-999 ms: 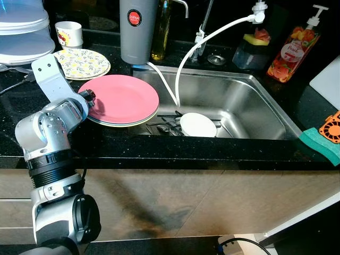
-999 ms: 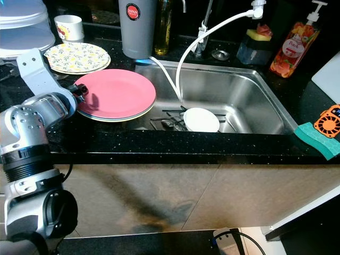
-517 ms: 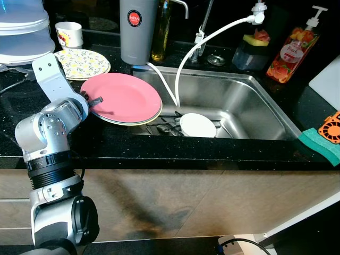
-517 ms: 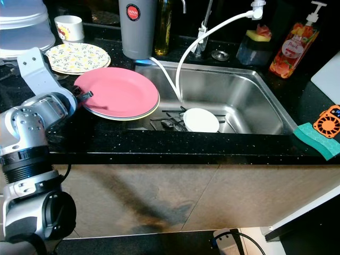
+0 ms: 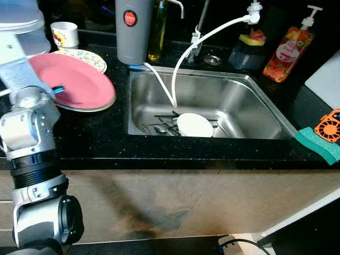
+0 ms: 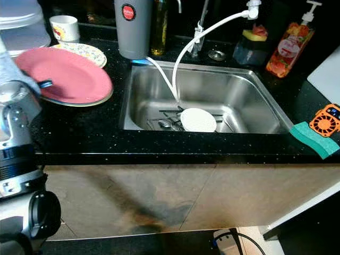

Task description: Kitchen organization

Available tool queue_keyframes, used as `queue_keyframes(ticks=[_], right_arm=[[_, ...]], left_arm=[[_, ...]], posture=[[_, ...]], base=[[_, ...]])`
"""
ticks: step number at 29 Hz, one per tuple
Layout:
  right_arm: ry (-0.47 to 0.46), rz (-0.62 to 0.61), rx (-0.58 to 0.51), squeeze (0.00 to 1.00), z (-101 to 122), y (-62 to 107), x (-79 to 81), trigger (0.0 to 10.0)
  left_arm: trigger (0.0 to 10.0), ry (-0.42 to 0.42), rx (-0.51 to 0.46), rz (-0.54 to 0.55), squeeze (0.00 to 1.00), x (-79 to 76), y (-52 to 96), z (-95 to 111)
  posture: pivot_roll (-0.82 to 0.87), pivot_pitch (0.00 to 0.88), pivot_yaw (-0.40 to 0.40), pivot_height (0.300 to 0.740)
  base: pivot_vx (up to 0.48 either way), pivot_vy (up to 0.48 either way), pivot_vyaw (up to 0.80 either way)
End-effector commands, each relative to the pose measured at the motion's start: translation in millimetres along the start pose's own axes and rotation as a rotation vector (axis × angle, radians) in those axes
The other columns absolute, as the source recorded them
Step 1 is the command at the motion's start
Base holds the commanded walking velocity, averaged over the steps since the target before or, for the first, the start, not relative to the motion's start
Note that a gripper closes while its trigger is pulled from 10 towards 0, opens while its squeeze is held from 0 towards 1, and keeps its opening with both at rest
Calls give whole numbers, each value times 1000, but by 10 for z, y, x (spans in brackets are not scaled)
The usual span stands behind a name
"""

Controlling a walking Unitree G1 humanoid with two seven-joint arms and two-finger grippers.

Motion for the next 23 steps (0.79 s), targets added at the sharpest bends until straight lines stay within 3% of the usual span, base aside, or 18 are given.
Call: queue_keyframes(ticks=[1,2,4,8,9,13,16,17,18,19,20,23], right_arm=[[9,-6,21,0,-71,14,-34,10000],[9,-6,21,0,-71,14,-34,10000],[9,-6,20,0,-67,13,-35,10000],[8,-6,19,0,-61,12,-34,10000],[8,-6,18,0,-59,11,-31,10000],[8,-4,18,0,-55,9,-16,10000],[8,-4,18,0,-55,9,-16,10000],[8,0,17,0,-46,4,16,10000],[8,1,16,0,-40,0,36,10000],[8,1,16,0,-40,0,36,10000],[8,3,16,0,-34,-3,54,10000],[9,5,15,0,-28,-6,71,10000]], left_arm=[[10000,1,79,-13,0,1,-19,-164],[10000,1,79,-13,0,1,-19,-164],[10000,83,166,-73,0,-93,-2,-294],[10000,119,178,-92,0,-135,4,-331],[10000,123,174,-101,1000,-164,15,-334],[10000,137,167,-163,1000,-306,85,-342],[10000,137,167,-163,1000,-306,85,-342],[10000,90,81,-146,820,-296,92,-229],[10000,48,10,-127,420,-278,95,-129],[10000,48,10,-127,420,-278,95,-129],[10000,3,-58,-119,0,-273,102,-29],[10000,-45,-118,-121,0,-282,113,66]], posture=[[170,44,-134,740],[170,44,-134,740],[170,44,-134,740],[166,43,-132,740],[166,43,-132,740],[166,43,-132,740],[166,43,-132,740],[167,41,-130,740],[167,41,-130,740],[167,41,-130,740],[167,41,-130,740],[170,41,-129,740]], base=[[0,0,0],[0,0,0],[0,0,0],[0,0,0],[0,0,0],[0,0,0],[0,0,0],[0,0,0],[0,0,0],[0,0,0],[0,0,0],[0,0,0]])
Point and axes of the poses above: a point about 5 cm out from each wrist's last joint towards the gripper, its own y axis pointing back from the gripper into the wrist, its own z axis along the axis of the wrist's last joint, x = y × z, the point moved 3 cm from there along -y, pointing out of the wrist towards the gripper, and after that the axes turned 1 degree about y, right-handed, at the moved point
